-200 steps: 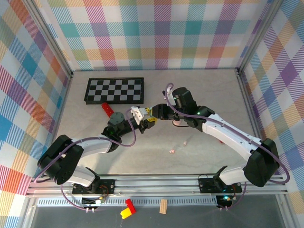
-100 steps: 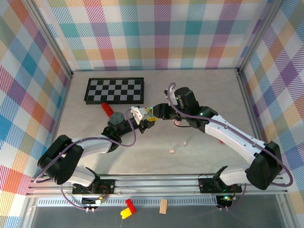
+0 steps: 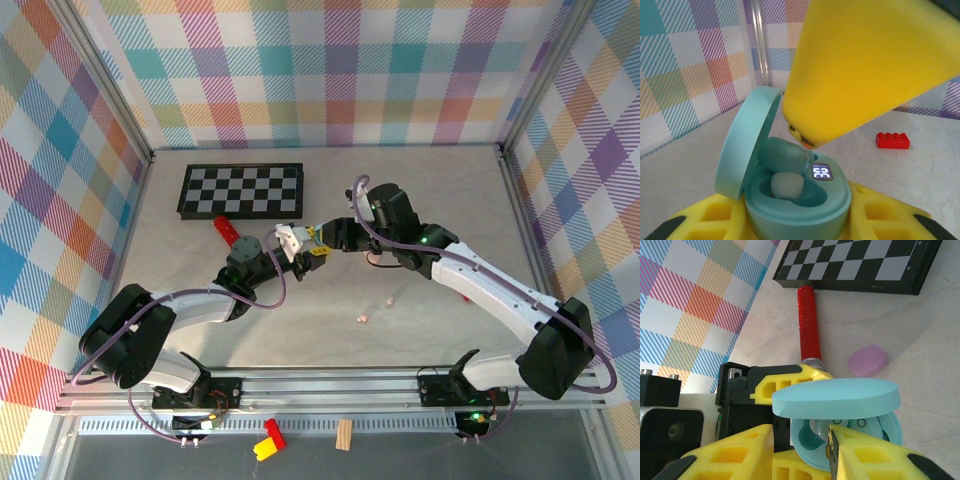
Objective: Insert the wireless bluetooth earbuds into the charging case
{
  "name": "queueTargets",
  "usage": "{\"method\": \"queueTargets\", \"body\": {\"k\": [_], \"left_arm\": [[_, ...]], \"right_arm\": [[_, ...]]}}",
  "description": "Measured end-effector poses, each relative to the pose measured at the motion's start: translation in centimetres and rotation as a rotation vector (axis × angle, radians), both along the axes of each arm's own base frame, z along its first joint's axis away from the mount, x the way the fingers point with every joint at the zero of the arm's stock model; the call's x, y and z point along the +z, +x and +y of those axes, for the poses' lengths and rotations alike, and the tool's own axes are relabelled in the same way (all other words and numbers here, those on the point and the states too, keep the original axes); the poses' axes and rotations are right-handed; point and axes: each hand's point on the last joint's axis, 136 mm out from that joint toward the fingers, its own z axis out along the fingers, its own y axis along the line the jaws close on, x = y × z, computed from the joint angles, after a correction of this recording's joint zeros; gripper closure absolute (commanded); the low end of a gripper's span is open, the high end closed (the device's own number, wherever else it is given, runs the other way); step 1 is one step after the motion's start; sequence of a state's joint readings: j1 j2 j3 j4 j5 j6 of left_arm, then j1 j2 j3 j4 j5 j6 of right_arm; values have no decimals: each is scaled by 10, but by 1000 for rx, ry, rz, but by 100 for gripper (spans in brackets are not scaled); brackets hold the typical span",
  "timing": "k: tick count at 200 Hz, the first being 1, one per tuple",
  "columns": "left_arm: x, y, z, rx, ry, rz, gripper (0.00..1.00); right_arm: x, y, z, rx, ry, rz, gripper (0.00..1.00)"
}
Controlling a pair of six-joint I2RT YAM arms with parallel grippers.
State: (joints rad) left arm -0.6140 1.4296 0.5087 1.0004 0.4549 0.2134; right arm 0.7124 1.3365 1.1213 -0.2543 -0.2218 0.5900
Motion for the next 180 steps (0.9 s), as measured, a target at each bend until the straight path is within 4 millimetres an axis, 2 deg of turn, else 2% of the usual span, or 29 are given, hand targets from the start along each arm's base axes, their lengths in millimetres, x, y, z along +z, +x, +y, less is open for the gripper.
{"method": "queueTargets", "body": {"k": [35,128,180], "left_arm": [[0,0,0,0,-1,3,71],[-1,-1,-1,-7,-1,4,71],[5,0,-2,-14,-9,-7,71]], "right_arm": [[-7,-1,4,18,-6,18,66],[-9,2,0,6,-19,24,68],[-1,7,3,-7,-21,19,68]]}}
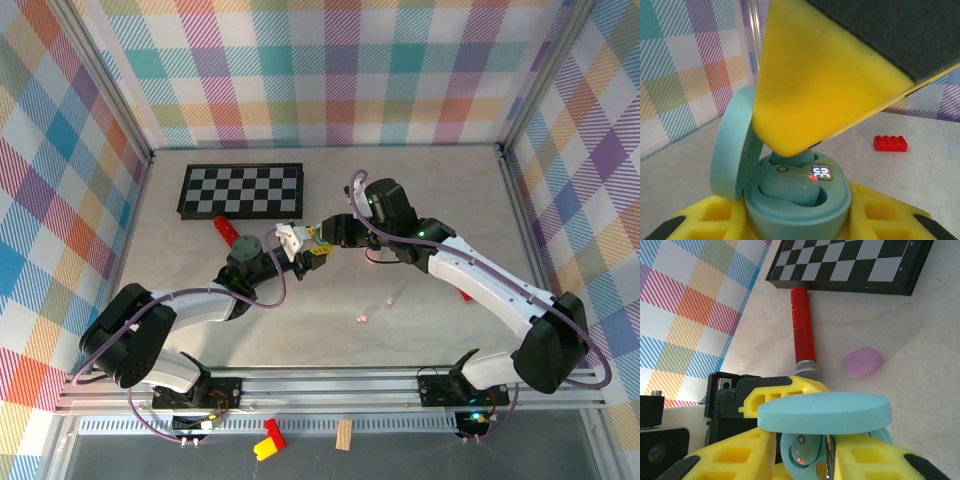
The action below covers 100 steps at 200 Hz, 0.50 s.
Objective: Insert the wireless bluetooth earbuds into the charging case
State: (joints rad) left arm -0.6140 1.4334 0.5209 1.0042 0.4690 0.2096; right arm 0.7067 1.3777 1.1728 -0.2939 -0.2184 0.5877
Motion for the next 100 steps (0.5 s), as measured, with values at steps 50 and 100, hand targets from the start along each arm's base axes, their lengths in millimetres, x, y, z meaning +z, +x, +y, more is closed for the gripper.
{"method": "queueTargets", "body": {"k": [50,100], "left_arm": [[-2,1,-1,0,1,2,71],[-5,4,0,12,1,6,71]], "right_arm": [[-1,-3,2,16,3,9,69],[18,-20,-8,50,46,-59,69]]}}
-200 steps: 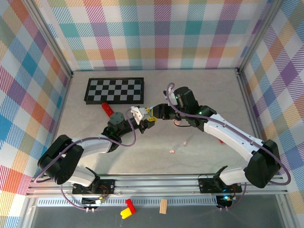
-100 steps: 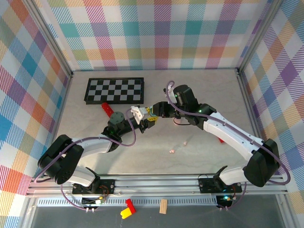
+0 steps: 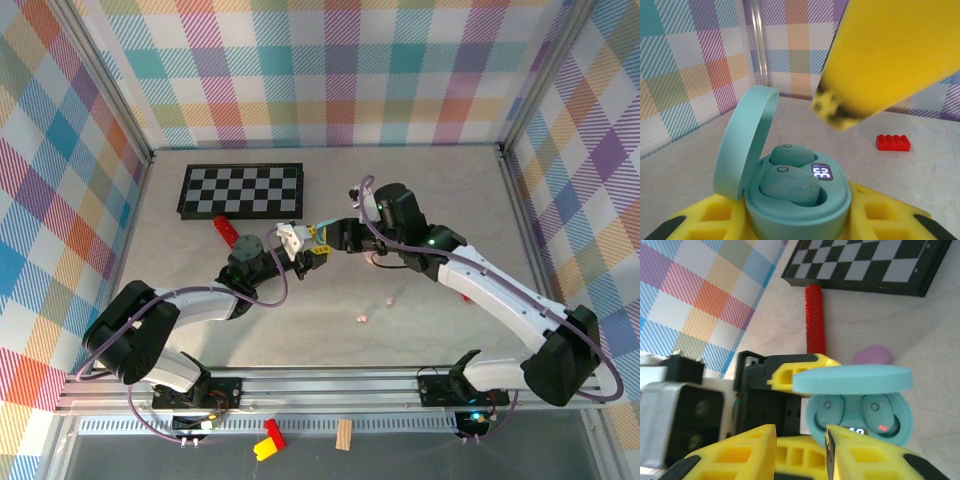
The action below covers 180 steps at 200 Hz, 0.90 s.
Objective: Insert the wireless bluetooth earbuds into the charging case
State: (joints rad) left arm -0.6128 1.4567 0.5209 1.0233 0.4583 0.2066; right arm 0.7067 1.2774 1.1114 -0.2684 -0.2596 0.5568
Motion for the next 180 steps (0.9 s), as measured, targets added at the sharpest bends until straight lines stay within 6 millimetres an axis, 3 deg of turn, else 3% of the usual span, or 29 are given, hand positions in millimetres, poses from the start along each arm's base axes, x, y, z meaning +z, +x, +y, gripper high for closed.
{"method": "queueTargets", "body": {"k": [33,70,89,111,125,165,180], "left_arm": [[0,0,0,1,10,-16,71],[-2,-1,1,0,24,-32,71],[-2,-2,1,0,25,-36,71],[3,-2,2,0,17,-44,71],[3,-2,2,4,11,-32,71],[14,-2,3,4,-49,-14,72],[17,-2,2,3,-70,-10,72]], "right_arm": [[24,-1,-2,7,31,-76,71],[41,20,8,-10,8,-126,73],[38,33,15,-18,-16,-122,73],[21,39,20,-17,-55,-84,73],[10,39,20,-15,-80,-56,73],[4,33,12,-12,-100,-35,72],[6,29,4,-25,-91,-28,65]]}}
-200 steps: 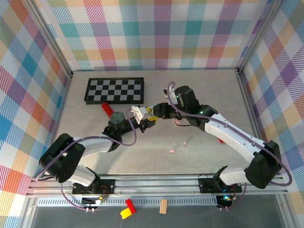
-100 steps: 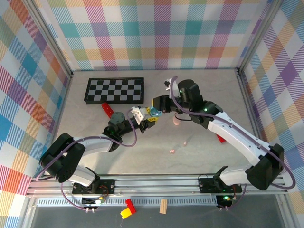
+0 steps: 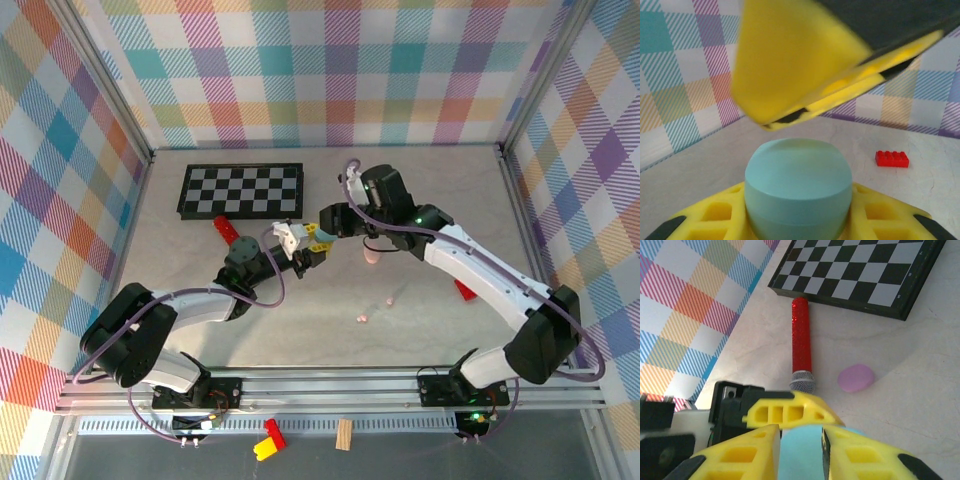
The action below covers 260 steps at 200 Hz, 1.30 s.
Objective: Insert the wireless bluetooth earbuds into the charging case
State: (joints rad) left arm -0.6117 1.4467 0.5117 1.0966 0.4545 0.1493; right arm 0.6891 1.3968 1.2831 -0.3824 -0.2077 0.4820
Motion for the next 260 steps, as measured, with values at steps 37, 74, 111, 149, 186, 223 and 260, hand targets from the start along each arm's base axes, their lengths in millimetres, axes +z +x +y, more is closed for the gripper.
{"method": "queueTargets", "body": {"k": [37,74,111,149,186,223,260], "left_arm": [[7,-1,0,-7,-37,6,71],[18,-4,-1,-27,-85,0,71],[21,-5,-3,-44,-100,-4,70],[22,-5,-2,-44,-106,-1,70],[26,-4,-1,-39,-115,-15,66],[22,-3,-1,-28,-96,-17,23],[4,-10,10,7,-38,20,2]], "right_arm": [[16,-3,-30,-58,138,39,43],[-3,3,-39,-76,326,205,38],[-21,-3,-14,21,472,392,47],[-14,-2,-1,84,571,462,70],[-10,-1,0,88,592,476,83],[-15,5,-5,42,572,449,87],[-44,26,-22,-89,471,382,86]]}}
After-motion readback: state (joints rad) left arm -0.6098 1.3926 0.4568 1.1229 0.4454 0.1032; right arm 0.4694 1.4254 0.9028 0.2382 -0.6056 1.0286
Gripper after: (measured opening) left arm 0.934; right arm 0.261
